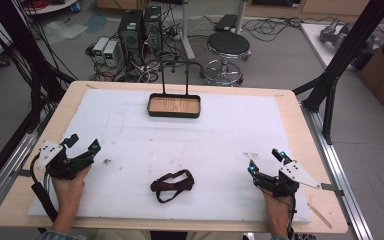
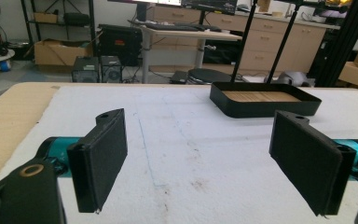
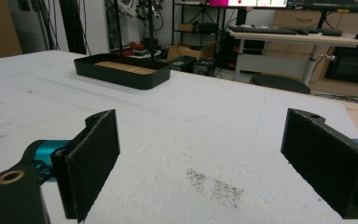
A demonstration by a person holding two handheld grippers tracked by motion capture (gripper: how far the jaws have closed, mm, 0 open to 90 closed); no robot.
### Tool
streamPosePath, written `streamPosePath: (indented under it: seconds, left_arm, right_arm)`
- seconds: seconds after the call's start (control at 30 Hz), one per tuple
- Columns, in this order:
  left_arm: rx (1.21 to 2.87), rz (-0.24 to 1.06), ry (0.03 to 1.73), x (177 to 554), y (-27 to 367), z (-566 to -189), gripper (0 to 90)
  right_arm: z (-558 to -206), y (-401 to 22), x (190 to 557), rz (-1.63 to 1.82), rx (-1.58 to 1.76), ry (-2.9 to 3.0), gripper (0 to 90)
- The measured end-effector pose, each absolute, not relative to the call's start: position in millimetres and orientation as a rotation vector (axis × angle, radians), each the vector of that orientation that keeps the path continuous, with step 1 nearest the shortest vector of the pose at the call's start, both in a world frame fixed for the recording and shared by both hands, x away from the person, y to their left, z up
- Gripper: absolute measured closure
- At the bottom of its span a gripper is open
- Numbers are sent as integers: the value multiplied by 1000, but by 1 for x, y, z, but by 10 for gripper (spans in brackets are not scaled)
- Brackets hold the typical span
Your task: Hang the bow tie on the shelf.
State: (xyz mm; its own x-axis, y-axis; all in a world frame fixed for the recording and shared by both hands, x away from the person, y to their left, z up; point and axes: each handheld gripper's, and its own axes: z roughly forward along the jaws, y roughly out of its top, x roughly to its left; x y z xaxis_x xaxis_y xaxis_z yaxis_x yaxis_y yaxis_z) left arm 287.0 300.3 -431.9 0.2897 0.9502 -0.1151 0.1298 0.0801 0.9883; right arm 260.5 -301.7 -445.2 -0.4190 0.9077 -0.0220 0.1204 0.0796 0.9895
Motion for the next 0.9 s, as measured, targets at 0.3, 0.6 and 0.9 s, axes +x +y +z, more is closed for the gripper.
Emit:
streamPosePath:
  seconds: [0.3, 0.6, 0.9]
  left_arm:
    - [1348, 861, 1118, 288, 300, -432, 193]
    - [1352, 850, 1118, 287, 301, -432, 193]
    - [1356, 849, 1112, 287, 300, -432, 196]
  right_arm:
    - [-445, -302, 261, 1405, 1028, 1659, 105]
    - [-445, -302, 261, 1405, 1039, 1658, 105]
    - [-445, -302, 261, 1405, 1041, 1659, 105]
